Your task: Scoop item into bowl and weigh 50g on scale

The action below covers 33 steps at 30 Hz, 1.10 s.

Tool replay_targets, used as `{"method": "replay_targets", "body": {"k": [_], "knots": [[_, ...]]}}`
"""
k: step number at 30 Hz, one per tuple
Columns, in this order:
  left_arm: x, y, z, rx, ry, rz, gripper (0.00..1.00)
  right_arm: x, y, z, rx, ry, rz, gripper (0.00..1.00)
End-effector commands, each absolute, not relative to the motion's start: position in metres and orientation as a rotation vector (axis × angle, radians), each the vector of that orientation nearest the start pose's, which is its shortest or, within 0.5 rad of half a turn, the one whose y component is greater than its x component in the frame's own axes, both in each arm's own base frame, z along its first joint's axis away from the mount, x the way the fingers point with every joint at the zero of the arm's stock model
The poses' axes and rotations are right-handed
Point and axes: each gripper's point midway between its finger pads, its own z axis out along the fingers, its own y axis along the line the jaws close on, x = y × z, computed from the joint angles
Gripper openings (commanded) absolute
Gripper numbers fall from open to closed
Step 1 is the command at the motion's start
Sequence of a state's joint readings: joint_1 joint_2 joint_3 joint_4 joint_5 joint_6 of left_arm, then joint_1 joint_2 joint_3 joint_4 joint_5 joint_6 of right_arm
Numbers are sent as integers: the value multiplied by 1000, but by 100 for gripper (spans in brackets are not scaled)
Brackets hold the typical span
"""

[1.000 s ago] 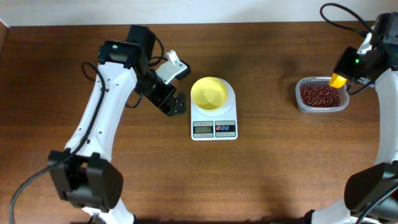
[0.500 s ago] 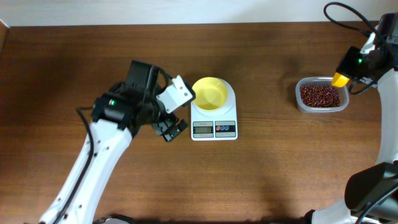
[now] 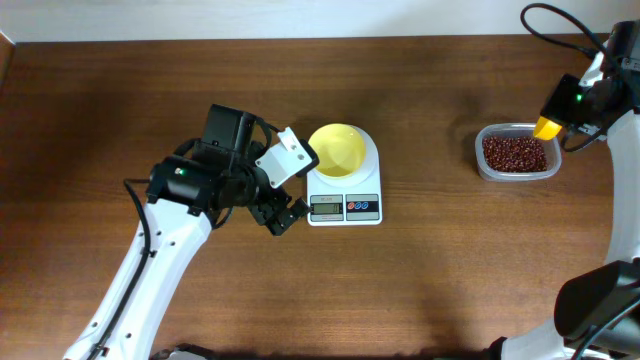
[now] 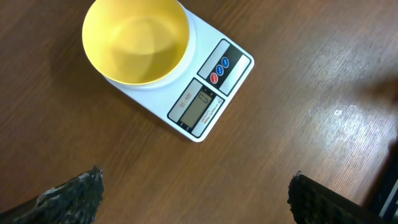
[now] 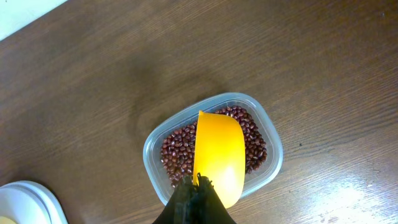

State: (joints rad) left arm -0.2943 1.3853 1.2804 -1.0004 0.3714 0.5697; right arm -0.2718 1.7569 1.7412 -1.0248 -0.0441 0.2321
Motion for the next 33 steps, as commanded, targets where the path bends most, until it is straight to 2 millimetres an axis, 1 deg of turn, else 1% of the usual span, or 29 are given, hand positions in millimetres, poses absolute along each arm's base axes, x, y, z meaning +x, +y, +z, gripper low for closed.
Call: {"method": "replay_targets", "body": {"k": [1, 3, 5, 7, 9, 10, 12, 13, 18, 21, 22, 24, 28, 30, 33], "knots": [[291, -158, 199, 1177, 2317, -439, 99, 427, -112, 224, 625, 2515, 45, 4], [290, -158, 199, 1178, 2319, -440, 99, 427, -113, 224, 596, 2522, 36, 4], [290, -158, 199, 1178, 2319, -439, 99, 429, -114, 224, 529, 2528, 5, 4], [290, -158, 199, 1178, 2319, -439, 99, 430, -115, 221, 482, 2545, -8, 4], [290, -158, 199, 1178, 2319, -439, 99, 432, -118, 201, 465, 2604, -35, 4], [291, -158, 199, 1178, 2319, -439, 99, 434, -120, 183, 468, 2650, -37, 4], [290, -158, 199, 1178, 2319, -439, 99, 436, -121, 165, 456, 2695, -41, 4], [290, -158, 199, 1178, 2319, -439, 99, 437, -123, 152, 459, 2724, -50, 4], [290, -158, 199, 1178, 2319, -439, 99, 436, -124, 111, 473, 2824, -44, 4], [290, -158, 199, 1178, 2319, -439, 99, 436, -123, 107, 473, 2835, -42, 4], [290, -158, 199, 1178, 2319, -439, 99, 434, -119, 103, 471, 2844, -12, 4], [290, -158, 199, 1178, 2319, -439, 99, 432, -105, 97, 422, 2863, 99, 4], [290, -158, 199, 1178, 2319, -439, 99, 415, -95, 78, 401, 2931, 156, 4], [290, -158, 199, 1178, 2319, -439, 99, 412, -92, 77, 402, 2944, 170, 4], [290, -158, 199, 1178, 2319, -439, 98, 412, -89, 78, 374, 2944, 196, 4]]}}
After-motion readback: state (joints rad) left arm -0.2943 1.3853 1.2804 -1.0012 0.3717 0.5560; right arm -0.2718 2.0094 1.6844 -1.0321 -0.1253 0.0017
